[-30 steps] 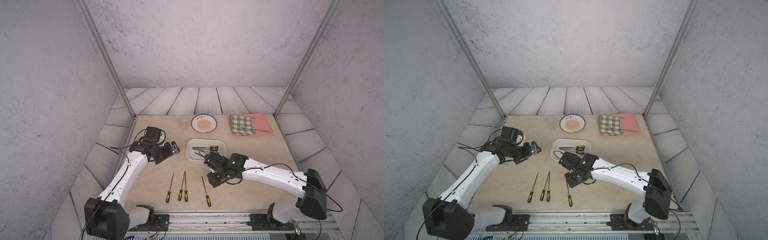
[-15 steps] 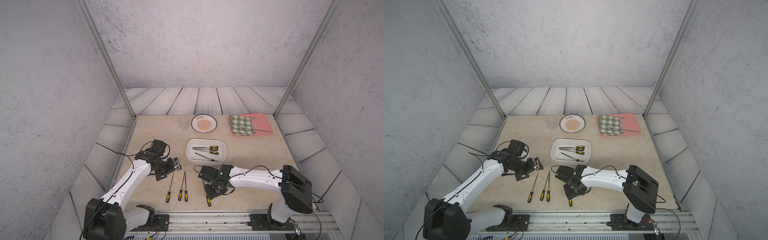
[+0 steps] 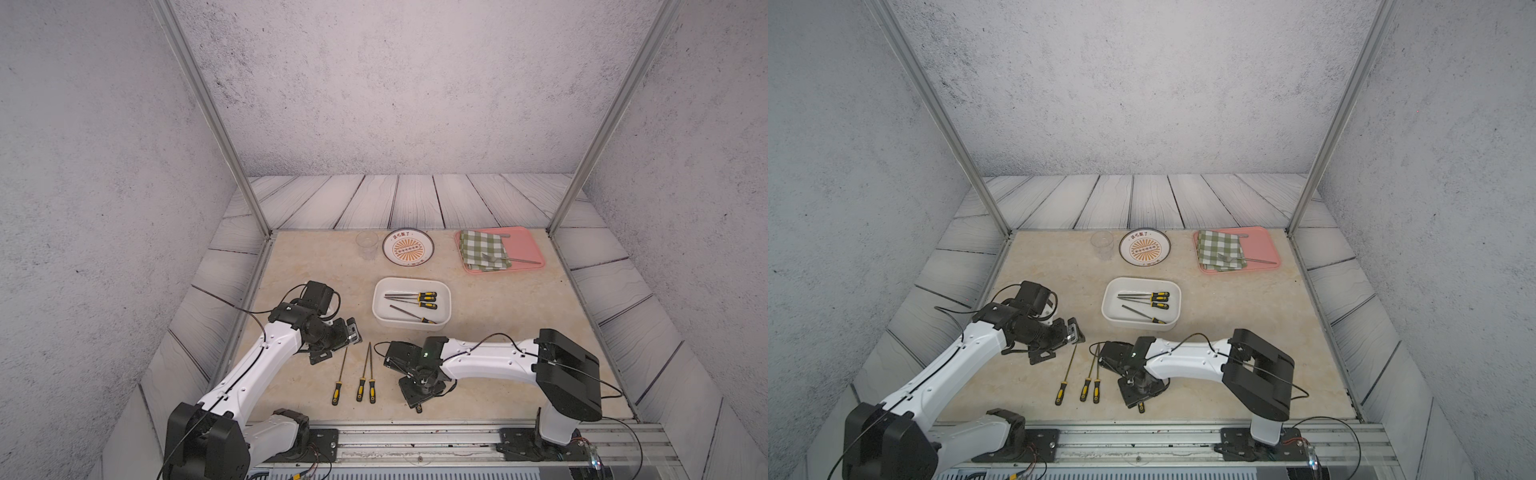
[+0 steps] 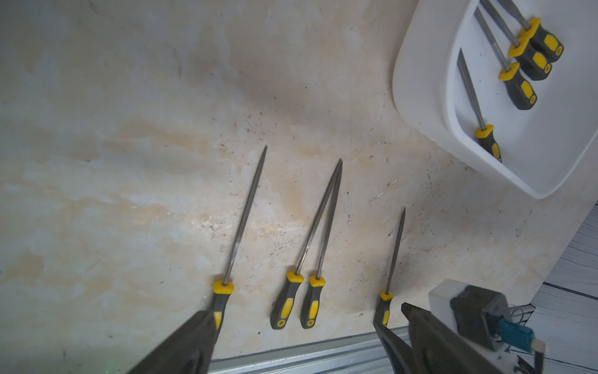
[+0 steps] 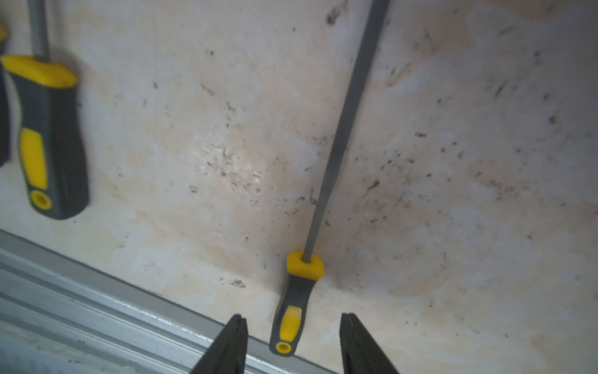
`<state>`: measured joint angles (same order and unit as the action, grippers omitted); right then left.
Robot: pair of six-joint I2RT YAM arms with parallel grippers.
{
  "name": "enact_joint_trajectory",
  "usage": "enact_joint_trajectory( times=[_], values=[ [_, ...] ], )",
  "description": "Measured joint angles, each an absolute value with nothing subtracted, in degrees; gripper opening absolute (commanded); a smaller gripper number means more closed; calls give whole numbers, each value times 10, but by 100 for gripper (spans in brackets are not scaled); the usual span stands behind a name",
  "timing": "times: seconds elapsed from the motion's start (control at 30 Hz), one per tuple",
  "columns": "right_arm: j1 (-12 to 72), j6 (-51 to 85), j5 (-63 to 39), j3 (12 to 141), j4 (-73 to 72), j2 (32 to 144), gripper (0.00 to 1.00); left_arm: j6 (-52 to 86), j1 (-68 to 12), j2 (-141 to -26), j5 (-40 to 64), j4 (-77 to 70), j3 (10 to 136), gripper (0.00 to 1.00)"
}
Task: Put the file tool into the storage box
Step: Pick up the file tool from the center of the board.
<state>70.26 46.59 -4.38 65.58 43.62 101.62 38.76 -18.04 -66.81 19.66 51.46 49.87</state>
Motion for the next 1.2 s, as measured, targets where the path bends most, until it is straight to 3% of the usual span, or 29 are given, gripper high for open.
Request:
enact_joint_trajectory(
  times=[0.4,0.57,0.67,0.77,1.0,1.2],
  values=[
    [704,472,-47,676,452,1061,45,383,-182,-692,199,510,512,98],
    [704,474,-49,689,467,1072,31,384,-183,-696,200,507,514,98],
    [704,475,-44,689,470,1072,17,384,-184,-697,198,508,523,98],
    [704,472,-37,689,471,1068,12,385,-185,-697,192,510,545,99],
    [704,427,24,698,506,1011,8,397,-185,-697,187,508,611,98],
    [679,338,72,780,551,934,12,399,-185,-697,178,510,669,98]
  ],
)
